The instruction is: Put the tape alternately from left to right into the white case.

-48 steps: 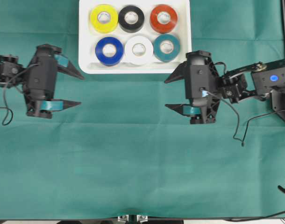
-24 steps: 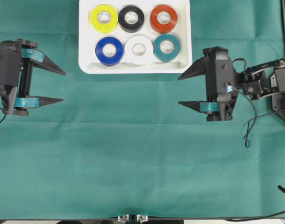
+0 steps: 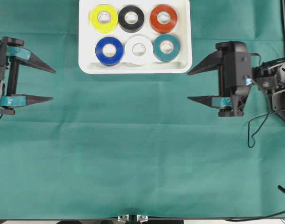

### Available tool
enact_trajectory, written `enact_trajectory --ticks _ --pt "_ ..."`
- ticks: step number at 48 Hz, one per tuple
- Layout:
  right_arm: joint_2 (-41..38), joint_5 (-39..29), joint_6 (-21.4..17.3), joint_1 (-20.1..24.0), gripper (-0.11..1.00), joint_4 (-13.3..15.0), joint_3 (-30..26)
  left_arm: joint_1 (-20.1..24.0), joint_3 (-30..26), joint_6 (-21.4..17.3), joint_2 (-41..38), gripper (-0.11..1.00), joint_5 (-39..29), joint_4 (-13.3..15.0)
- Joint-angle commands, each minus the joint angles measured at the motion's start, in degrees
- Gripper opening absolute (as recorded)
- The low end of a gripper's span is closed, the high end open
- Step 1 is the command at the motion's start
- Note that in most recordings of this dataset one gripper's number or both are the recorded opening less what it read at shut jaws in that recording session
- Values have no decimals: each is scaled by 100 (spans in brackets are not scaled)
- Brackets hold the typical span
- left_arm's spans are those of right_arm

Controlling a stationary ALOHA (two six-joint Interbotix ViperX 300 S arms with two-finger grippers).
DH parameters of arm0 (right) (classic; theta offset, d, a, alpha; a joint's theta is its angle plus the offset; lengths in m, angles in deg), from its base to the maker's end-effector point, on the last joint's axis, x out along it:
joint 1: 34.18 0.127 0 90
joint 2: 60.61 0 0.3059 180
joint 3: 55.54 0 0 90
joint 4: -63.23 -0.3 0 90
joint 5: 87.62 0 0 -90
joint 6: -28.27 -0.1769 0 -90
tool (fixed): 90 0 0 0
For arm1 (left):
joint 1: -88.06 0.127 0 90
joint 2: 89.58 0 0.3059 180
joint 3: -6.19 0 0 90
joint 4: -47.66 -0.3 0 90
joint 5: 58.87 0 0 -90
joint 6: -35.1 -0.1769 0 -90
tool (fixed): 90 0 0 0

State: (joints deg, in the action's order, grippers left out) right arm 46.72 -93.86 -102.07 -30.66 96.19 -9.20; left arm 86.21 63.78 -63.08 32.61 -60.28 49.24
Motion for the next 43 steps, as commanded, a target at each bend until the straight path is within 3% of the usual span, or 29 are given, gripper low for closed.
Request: enact_trajectory --ticks 1,43 --pt "229 158 -9 -53 81 9 62 -26 0 9 105 88 53 9" --pt "2751 246 -26 -352 81 -18 1441 -9 378 9 923 88 53 9"
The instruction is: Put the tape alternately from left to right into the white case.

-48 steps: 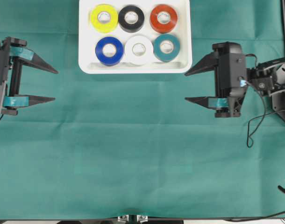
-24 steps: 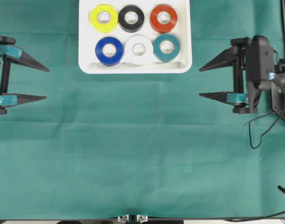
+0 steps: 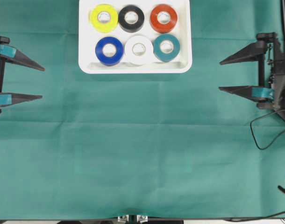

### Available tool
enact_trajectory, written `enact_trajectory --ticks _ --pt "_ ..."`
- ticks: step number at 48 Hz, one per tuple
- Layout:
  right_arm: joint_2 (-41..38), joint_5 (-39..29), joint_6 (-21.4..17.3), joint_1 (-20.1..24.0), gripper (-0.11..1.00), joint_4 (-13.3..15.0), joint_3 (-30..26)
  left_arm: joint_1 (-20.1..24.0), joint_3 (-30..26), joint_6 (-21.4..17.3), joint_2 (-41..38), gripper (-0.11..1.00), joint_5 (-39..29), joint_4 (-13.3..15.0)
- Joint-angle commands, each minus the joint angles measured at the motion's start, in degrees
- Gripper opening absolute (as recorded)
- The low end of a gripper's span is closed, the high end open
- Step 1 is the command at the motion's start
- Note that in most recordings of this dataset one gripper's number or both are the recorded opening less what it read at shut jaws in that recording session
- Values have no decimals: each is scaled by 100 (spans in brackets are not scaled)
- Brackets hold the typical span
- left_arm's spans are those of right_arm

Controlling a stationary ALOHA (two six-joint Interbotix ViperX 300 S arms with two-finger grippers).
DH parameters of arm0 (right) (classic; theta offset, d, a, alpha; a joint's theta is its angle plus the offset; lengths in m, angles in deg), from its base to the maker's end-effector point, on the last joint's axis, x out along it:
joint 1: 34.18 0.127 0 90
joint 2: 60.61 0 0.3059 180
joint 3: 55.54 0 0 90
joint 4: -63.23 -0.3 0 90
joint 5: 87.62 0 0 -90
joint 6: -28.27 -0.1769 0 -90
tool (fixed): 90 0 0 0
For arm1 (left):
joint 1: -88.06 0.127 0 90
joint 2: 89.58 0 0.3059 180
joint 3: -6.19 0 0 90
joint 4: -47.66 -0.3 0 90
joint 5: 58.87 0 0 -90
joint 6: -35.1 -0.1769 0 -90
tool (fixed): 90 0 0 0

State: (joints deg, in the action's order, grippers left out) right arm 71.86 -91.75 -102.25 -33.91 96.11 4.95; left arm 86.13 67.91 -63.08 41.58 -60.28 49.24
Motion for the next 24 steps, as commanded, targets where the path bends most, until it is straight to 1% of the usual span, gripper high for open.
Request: enact_trajectory --ticks 1,10,24 --pt "299 35 -9 -26 81 -9 62 0 -26 9 44 88 53 9" --pt "686 18 -9 -62 81 -9 281 26 53 9 167 88 53 0" --pt "782 26 -9 -70 81 -9 404 44 88 9 290 88 53 9"
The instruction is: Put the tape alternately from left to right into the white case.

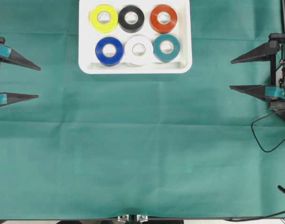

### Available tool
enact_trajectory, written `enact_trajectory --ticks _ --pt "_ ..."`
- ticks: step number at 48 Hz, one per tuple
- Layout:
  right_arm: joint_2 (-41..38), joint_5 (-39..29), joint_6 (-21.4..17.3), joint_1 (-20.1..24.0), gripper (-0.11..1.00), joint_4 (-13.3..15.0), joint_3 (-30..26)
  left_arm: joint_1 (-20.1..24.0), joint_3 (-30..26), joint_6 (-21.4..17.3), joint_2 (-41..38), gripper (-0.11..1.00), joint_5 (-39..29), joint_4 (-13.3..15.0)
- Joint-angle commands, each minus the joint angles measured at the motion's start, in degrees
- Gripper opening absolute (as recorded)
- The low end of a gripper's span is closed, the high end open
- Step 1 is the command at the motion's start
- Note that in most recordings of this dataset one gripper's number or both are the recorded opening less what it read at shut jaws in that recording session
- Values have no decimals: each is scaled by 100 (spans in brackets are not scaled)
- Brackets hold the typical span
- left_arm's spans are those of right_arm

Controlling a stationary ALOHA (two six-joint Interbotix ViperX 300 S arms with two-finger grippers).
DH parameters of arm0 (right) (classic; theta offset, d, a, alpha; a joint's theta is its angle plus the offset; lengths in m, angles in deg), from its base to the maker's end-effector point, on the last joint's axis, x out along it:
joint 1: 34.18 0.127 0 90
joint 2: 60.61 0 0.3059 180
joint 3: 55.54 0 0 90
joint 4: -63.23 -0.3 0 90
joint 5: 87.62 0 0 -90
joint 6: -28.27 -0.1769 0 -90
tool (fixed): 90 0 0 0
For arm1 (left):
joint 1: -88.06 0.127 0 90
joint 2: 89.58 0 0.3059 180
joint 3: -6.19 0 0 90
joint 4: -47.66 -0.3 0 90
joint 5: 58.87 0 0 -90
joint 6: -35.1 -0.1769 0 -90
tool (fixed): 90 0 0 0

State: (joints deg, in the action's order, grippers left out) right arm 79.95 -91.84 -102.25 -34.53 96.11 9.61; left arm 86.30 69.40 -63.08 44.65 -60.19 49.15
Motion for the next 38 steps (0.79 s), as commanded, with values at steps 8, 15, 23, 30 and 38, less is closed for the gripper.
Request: enact_trajectory --ticks 8,15,23,30,38 --pt "-26 44 -9 0 81 -9 -35 26 -62 9 -18 88 44 18" --pt "-26 44 -9 -9 81 -18 -9 26 -62 9 -18 88 44 9" --pt "-18 70 -9 -9 81 -18 35 26 -35 18 -18 88 44 18" --pt "-26 105 -9 -9 81 -18 70 26 35 44 -9 88 44 18" --pt "-18 123 -9 -9 81 -18 132 26 176 176 114 88 44 18"
